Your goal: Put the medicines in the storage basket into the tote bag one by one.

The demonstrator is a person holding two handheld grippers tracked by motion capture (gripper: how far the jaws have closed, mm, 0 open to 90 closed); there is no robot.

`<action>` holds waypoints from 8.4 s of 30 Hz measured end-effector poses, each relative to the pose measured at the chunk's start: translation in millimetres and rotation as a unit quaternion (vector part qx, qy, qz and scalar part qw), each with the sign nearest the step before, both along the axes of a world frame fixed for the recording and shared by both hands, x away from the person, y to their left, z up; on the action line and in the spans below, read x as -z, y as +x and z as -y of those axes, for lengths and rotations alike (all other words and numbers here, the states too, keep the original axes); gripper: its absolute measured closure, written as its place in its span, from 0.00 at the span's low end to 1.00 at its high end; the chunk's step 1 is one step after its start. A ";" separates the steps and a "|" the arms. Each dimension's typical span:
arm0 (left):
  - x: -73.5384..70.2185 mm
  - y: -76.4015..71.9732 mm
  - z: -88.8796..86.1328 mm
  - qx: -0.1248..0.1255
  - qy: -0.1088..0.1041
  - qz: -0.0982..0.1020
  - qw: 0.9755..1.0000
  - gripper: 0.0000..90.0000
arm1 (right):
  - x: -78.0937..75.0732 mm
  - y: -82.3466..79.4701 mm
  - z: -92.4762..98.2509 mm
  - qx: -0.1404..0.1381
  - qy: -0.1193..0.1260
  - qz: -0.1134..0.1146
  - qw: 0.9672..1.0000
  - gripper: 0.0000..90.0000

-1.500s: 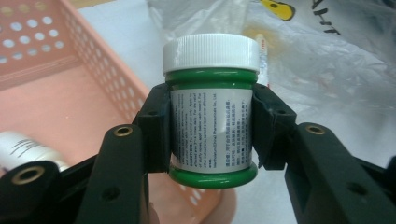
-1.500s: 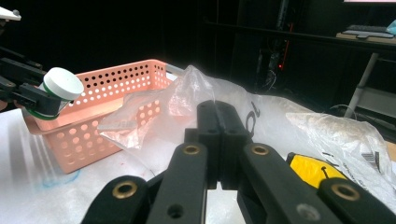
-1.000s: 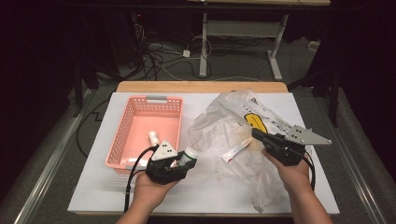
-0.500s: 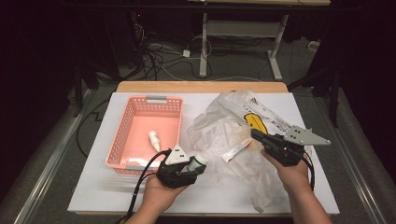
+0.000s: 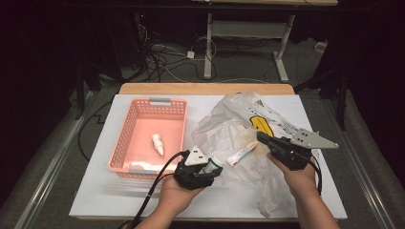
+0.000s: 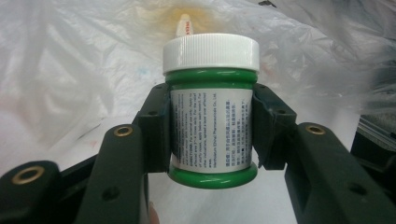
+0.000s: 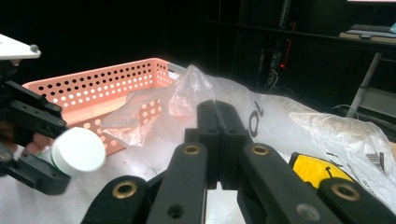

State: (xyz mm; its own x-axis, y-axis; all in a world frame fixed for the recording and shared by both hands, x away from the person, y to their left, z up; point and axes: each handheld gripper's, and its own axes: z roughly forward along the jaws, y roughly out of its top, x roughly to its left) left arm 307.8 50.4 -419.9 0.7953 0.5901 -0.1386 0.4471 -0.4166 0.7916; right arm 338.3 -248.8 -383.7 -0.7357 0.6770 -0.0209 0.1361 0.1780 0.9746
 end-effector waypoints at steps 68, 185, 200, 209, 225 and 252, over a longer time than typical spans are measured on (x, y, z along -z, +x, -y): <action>57.3 70.4 132.2 0.011 0.029 -0.016 0.999 0.55 | -0.2 3.2 6.4 0.004 0.010 -0.001 1.000 1.00; -4.8 16.0 -164.3 -0.181 0.005 0.005 0.983 0.00 | -0.9 1.8 12.7 0.013 0.010 -0.001 1.000 1.00; -24.4 32.9 -149.8 -0.171 -0.007 0.014 0.985 0.00 | 0.2 2.0 10.5 0.013 0.007 -0.003 1.000 1.00; -29.1 72.6 -149.0 -0.184 0.015 -0.024 0.983 0.00 | -0.1 1.9 11.9 0.014 0.009 -0.004 1.000 1.00; -3.0 126.9 -150.5 -0.216 0.089 -0.139 0.962 0.04 | -0.5 2.0 12.2 0.014 0.009 -0.003 1.000 1.00; 27.4 148.8 -139.1 -0.244 0.158 -0.263 0.920 0.51 | -0.6 1.8 12.5 0.013 0.009 -0.002 1.000 1.00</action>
